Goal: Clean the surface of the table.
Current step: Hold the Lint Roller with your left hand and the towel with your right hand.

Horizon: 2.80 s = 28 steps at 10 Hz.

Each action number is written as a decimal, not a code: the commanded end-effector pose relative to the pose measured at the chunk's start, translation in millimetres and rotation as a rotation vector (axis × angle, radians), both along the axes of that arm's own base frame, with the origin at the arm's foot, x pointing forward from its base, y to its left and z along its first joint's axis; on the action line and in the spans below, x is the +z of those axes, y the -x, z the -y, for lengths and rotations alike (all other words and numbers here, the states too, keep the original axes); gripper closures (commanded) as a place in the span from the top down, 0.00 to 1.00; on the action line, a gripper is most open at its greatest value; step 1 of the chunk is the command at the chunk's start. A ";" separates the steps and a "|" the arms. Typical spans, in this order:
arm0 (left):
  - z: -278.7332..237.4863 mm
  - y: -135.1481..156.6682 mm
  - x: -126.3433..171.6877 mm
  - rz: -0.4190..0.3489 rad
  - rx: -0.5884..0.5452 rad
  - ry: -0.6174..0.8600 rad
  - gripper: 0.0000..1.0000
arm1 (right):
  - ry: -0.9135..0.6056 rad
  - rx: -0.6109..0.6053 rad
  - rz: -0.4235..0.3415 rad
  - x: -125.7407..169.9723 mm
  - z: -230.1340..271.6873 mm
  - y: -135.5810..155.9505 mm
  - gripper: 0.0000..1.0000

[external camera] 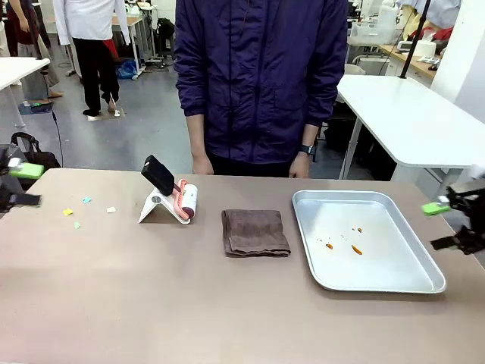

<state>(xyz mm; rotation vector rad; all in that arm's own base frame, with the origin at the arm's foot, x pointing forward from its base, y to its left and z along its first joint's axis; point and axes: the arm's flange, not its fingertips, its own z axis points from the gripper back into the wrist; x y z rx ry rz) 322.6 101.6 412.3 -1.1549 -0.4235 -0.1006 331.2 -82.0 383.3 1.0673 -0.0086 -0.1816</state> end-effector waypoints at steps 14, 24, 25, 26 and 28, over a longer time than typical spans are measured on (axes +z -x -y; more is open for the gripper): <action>-93.8 36.5 -115.1 -0.112 0.340 0.251 1.00 | -0.226 -0.396 -0.034 -58.9 124.7 -5.3 1.00; 28.5 -42.4 57.2 -0.167 0.190 -0.194 1.00 | 0.211 -0.246 0.263 65.0 -125.4 -46.5 1.00; 54.3 -51.6 67.5 -0.168 0.148 -0.258 1.00 | 0.251 -0.176 0.244 73.7 -161.2 -52.0 1.00; 81.1 -62.9 74.1 -0.189 0.156 -0.326 1.00 | 0.291 -0.157 0.246 78.5 -194.7 -55.8 1.00; 129.2 -89.4 79.7 -0.169 0.109 -0.475 1.00 | 0.412 -0.077 0.283 69.6 -258.3 -59.2 1.00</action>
